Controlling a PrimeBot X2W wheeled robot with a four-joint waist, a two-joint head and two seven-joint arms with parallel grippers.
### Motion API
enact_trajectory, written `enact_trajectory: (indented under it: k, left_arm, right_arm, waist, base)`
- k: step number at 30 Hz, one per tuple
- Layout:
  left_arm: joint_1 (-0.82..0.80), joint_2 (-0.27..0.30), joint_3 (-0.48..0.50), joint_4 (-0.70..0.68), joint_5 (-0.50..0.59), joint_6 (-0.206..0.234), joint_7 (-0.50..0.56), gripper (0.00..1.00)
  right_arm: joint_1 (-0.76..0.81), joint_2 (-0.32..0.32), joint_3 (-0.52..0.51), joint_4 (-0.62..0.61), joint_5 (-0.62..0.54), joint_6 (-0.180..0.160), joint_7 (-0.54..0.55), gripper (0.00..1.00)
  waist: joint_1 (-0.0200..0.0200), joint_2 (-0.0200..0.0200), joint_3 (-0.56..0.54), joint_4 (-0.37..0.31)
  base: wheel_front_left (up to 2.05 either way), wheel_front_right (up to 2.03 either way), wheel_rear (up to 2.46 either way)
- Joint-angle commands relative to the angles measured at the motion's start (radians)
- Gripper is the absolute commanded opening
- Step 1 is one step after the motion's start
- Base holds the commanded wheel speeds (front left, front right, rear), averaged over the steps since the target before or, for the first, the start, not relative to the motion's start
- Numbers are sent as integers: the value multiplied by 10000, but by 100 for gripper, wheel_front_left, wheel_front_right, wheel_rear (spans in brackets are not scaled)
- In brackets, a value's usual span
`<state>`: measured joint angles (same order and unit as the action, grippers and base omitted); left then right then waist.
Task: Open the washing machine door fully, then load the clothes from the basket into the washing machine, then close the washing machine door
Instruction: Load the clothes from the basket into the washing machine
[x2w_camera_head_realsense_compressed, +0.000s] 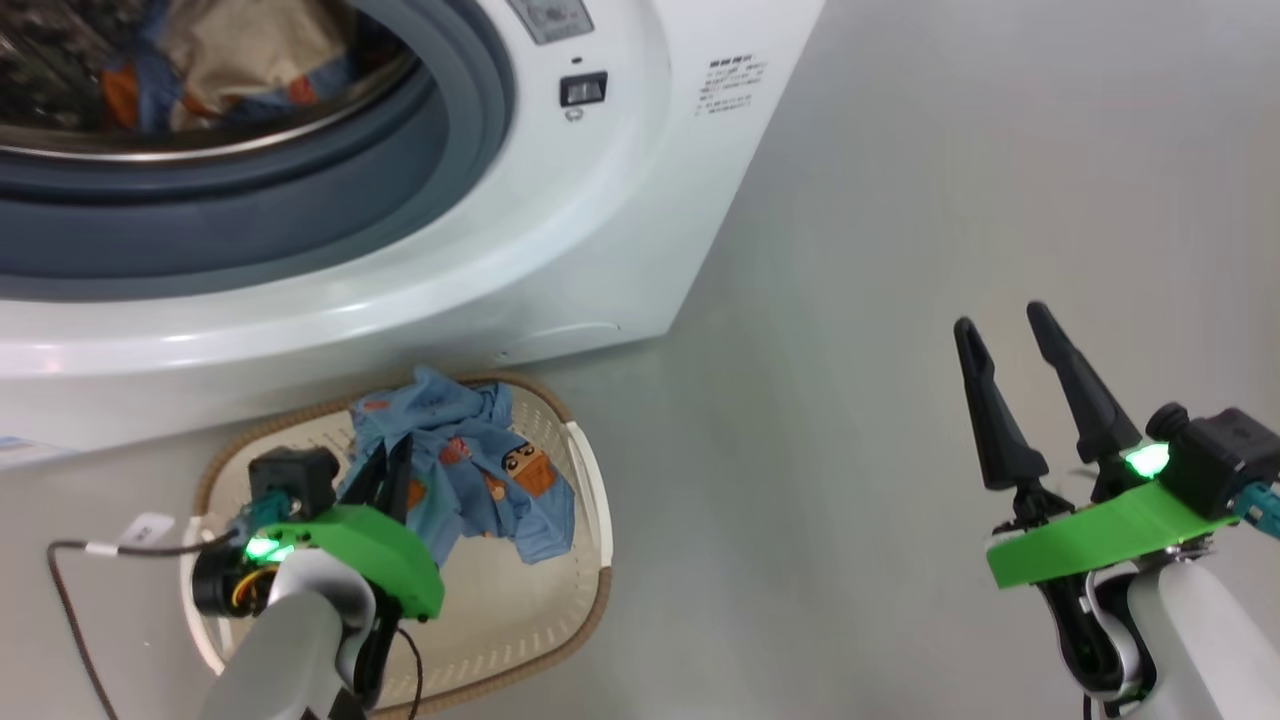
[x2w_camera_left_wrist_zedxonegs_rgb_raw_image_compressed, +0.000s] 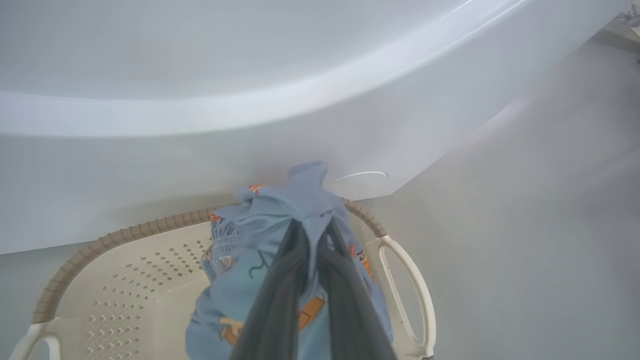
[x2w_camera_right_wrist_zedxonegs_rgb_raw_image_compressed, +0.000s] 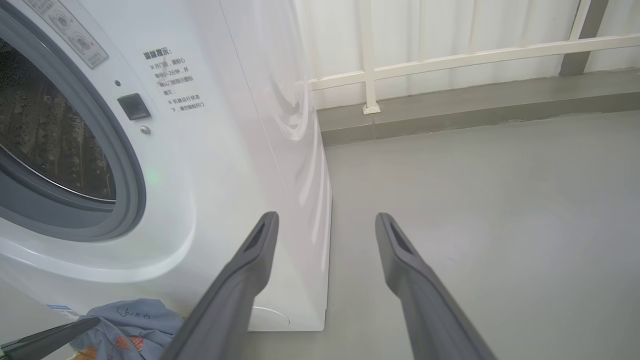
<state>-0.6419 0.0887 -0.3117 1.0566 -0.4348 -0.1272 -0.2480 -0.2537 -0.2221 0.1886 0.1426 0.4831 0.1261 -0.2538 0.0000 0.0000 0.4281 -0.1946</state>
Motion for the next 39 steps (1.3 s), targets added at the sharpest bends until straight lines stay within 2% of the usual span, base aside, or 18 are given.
enact_trajectory:
  k: [1, 24, 39]
  left_arm:
    - [464, 330, 386, -509, 4, -34, -135, 0]
    - [3177, 106, 2383, -5012, 1323, 13, -137, 0]
    - [5007, -191, 3512, -7797, 1987, 11, -137, 0]
  right_arm:
    - [374, -182, 109, -138, -98, 46, -80, 100]
    - [1607, -429, -167, 30, -110, 46, -80, 100]
    - [2143, -528, -293, -15, -128, 46, -80, 100]
  waist:
    - [0, 0, -539, 225]
    - [0, 0, -2223, 772]
    - [0, 0, -2724, 990]
  base:
    - [0, 0, 0]
    - [0, 0, 0]
    - [0, 0, 0]
